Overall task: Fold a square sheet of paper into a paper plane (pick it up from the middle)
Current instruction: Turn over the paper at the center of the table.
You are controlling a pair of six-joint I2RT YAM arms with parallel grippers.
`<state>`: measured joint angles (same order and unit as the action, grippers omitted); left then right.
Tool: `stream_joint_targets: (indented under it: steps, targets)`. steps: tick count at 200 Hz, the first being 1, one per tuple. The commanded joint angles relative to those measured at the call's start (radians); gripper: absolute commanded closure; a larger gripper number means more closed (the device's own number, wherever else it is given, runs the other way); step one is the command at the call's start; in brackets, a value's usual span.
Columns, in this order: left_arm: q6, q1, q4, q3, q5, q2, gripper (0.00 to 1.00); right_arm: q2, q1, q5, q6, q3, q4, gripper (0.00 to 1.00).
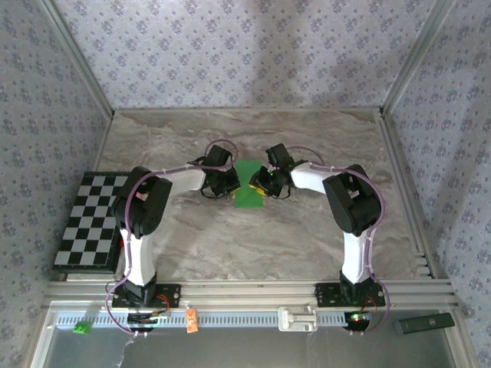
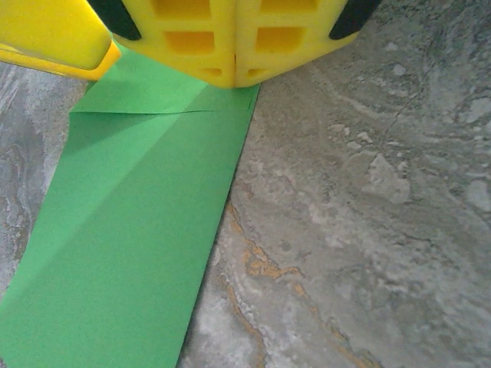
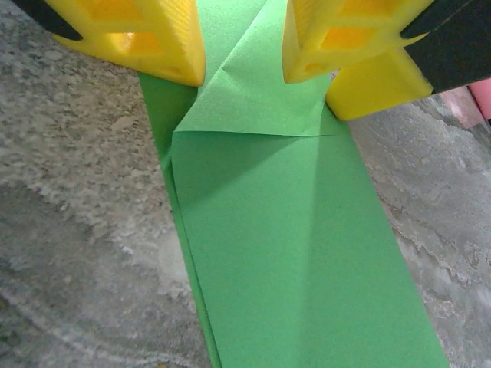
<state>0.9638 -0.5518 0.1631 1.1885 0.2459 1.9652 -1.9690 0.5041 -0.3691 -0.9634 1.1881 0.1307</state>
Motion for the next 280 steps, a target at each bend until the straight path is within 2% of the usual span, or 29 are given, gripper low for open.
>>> stream_joint_targets:
  steps: [1, 70, 118, 203, 229, 252, 280]
  targets:
    - [0.012, 0.003, 0.064, -0.036, -0.04, 0.014, 0.97, 0.008, -0.001, 0.037, -0.021, -0.015, 0.037, 0.66]
    - [0.021, 0.004, 0.061, -0.043, -0.034, 0.008, 0.98, -0.022, 0.004, -0.08, -0.044, -0.013, -0.076, 0.7]
    - [0.025, 0.012, 0.055, -0.06, -0.036, 0.0, 0.98, -0.003, 0.004, -0.099, -0.044, -0.033, -0.129, 0.73]
    - [0.006, 0.037, 0.058, -0.043, 0.009, -0.048, 0.96, -0.037, 0.004, -0.089, -0.023, -0.017, -0.102, 0.9]
    - [-0.016, 0.072, 0.069, -0.036, 0.038, -0.116, 0.84, -0.018, -0.004, -0.09, 0.004, -0.013, -0.109, 0.94]
    - [-0.006, 0.119, 0.077, -0.066, 0.045, -0.2, 0.6, 0.026, -0.011, -0.099, 0.067, -0.004, -0.119, 0.96]
    - [0.021, 0.173, 0.029, -0.137, 0.107, -0.298, 0.41, 0.076, -0.027, -0.185, 0.098, -0.005, -0.174, 0.96]
